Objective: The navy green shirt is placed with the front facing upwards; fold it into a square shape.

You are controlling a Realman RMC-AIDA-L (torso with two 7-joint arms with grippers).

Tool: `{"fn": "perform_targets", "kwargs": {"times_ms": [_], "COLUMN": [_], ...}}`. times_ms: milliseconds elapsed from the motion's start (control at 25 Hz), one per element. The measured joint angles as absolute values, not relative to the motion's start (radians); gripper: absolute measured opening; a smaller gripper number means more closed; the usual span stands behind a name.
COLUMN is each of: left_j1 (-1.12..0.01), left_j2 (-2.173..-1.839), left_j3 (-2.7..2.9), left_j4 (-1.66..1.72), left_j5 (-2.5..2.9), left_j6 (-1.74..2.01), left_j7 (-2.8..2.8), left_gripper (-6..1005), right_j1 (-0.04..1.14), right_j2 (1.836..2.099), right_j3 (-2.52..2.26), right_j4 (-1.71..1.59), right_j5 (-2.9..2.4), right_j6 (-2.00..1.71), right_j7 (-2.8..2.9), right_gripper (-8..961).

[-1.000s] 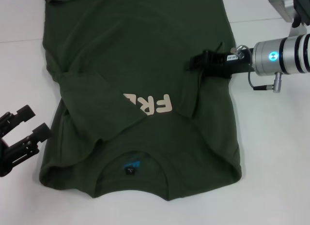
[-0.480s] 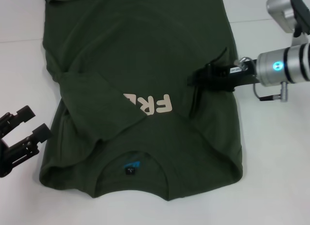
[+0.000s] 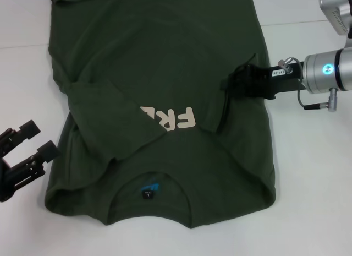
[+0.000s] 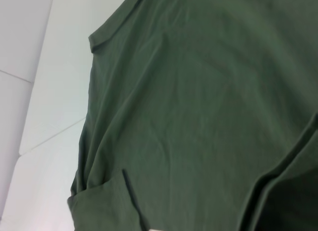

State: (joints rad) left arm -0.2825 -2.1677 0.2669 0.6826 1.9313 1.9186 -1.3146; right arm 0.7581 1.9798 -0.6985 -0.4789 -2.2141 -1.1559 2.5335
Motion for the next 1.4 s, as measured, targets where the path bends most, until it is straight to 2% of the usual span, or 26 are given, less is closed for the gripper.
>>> {"fn": "perform_targets", "kwargs": {"times_ms": [360,920,1000,1280,1400], "left_j1": [-0.281,-0.279,-0.279,-0.286,-0.287], "left_j2": [-2.167,-2.167,-2.167,-2.164,-2.164], "left_j3": [0.267,0.267,0.267,0.275,0.285], "left_j4": [0.682,0.681,0.683,0.689,0.697], "left_j5": [1.931,1.931,1.931,1.954,1.965], "left_j6": [1.917,1.918,1.920,1.917,1.918], "left_j7": [-1.313,-1.313,-1.315,-1.399,-1.441], "left_gripper": [830,809,806,795,790], "right_j1": [0.791,0.794,0.795,0.787,0.778], "right_j2": [2.016,2.029,2.013,1.918,1.888], "right_j3": [-0.704,-0.702,-0.705,-0.710,-0.710], "right_j4": [-0.469,-0.462,-0.484,-0.591,-0.625], "right_j5": [-2.185,-2.123,-2.120,-2.152,-2.153], "right_j6": [-1.089,-1.090,-1.151,-1.328,-1.371], "right_j7": [2.513,2.482,2.493,2.601,2.609], "right_gripper": [322,330,331,334,335]}}
